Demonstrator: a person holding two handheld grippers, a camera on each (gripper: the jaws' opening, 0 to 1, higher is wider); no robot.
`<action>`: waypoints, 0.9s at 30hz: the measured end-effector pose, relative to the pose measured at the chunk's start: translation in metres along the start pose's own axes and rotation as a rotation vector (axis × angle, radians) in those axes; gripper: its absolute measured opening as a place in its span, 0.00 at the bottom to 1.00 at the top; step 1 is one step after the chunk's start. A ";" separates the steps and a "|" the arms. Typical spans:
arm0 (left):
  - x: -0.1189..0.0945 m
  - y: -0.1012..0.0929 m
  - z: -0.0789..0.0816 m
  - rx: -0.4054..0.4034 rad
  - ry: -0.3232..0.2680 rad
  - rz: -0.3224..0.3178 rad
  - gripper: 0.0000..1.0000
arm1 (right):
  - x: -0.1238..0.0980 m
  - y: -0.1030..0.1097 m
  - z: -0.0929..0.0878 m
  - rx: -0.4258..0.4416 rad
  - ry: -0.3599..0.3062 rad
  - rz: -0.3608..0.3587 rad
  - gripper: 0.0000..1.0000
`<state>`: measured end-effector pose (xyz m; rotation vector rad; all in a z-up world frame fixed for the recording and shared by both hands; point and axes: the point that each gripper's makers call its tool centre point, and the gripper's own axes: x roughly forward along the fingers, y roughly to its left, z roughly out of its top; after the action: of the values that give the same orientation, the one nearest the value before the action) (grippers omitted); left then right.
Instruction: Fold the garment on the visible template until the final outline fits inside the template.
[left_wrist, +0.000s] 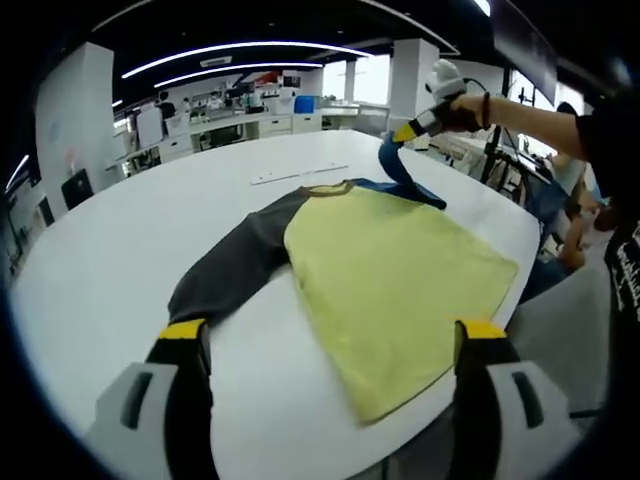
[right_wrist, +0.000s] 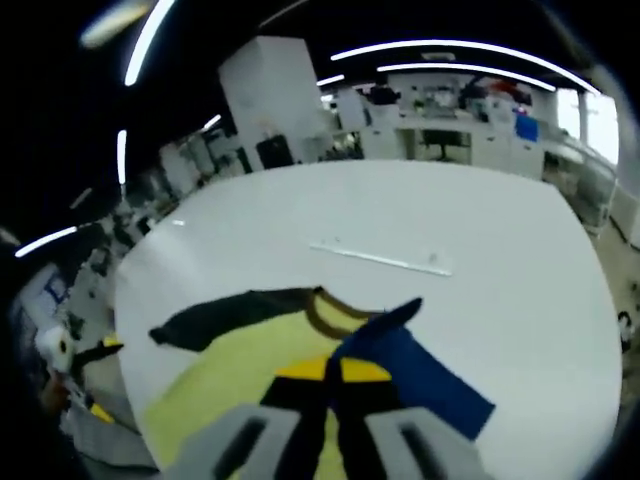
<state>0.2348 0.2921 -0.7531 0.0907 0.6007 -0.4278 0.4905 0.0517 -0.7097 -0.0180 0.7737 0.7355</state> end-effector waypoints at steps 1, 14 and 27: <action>0.000 -0.001 0.000 0.000 0.000 -0.001 0.99 | 0.002 0.001 0.001 -0.002 0.002 0.004 0.00; 0.001 -0.005 -0.003 0.000 0.012 -0.006 0.99 | 0.023 0.033 0.010 -0.035 0.004 0.048 0.00; 0.002 -0.008 -0.005 -0.001 0.023 -0.005 0.99 | 0.042 0.063 0.009 -0.068 0.037 0.063 0.00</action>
<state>0.2300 0.2848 -0.7576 0.0935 0.6242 -0.4315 0.4775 0.1265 -0.7148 -0.0694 0.7869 0.8226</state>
